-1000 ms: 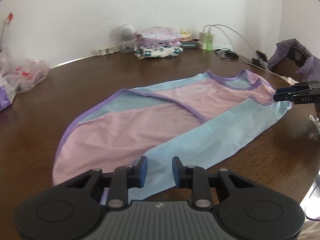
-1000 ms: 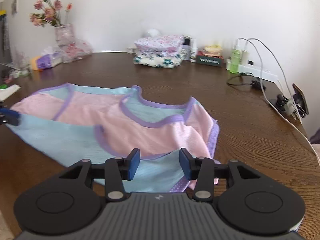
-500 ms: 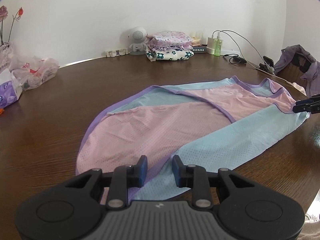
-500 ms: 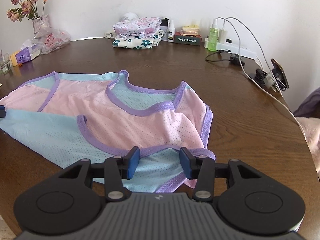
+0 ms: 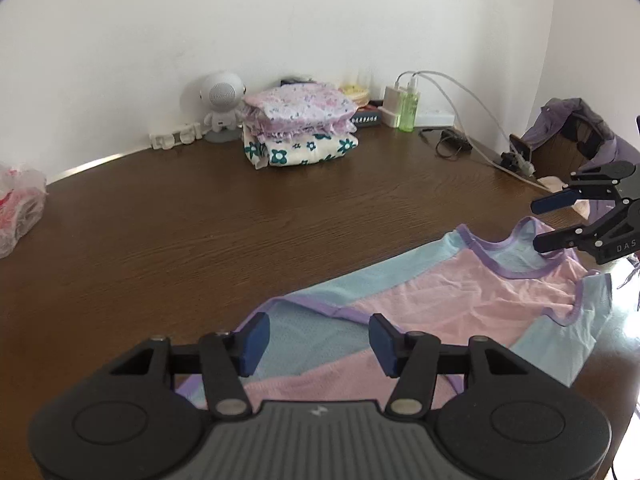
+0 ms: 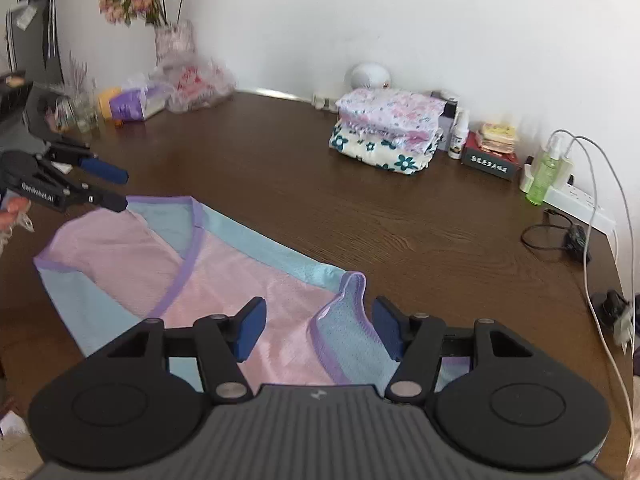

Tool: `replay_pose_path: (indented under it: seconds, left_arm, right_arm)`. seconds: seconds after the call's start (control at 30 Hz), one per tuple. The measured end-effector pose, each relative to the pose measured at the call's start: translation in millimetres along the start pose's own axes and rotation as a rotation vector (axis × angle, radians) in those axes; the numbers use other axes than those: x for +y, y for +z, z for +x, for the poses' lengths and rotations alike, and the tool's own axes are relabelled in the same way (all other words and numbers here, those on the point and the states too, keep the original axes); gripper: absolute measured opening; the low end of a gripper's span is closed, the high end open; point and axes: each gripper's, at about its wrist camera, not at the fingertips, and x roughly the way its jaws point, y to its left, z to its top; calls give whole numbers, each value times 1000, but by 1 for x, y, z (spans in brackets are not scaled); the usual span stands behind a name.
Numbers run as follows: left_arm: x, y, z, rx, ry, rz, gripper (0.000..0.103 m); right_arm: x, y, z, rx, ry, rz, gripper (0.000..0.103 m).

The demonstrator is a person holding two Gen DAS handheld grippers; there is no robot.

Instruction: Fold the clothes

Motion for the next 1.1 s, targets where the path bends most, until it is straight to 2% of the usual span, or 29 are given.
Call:
replay_pose_path:
  seconds: [0.1,0.2,0.33,0.4,0.5,0.57,0.63,0.67,0.77,0.93,1.03,1.1]
  left_arm:
    - [9,13,34,58,-4,1,53]
    - [18,20,60,103,-37,20,52]
    - [27,28,84,145,-121,41,50]
    - [30,31,89,149,-172,56,48]
    - [31,35,92,162,-188,87,37]
    - [31,36,92,169,-191,117,14]
    - [28,34,91,171,-211,142,5]
    - [25,32,90,164,-218,160,5]
    - [17,24,86,129,-180,194,1]
    - [8,9,48,-12,-64,227,0]
    - [-4,-10,19,-81,-7,286,0]
    - [-9,-20,9,-92,17,307,1]
  right_arm:
    - [-10,24,48,106,-24,-42,60]
    - [-28,29,76,152,49,6,59]
    - [-41,35,97,180,130,35,56]
    - [-42,36,106,200,138,31,56]
    - [-42,39,113,225,143,7,53]
    - [-40,39,111,226,162,-19,44]
    - [-36,38,108,230,166,-35,11]
    - [-34,38,106,232,167,-43,9]
    - [-23,35,99,218,120,-65,5]
    - [0,27,50,76,55,-124,4]
    - [25,12,9,-25,7,-226,4]
    - [42,-1,-6,-38,-16,-310,4]
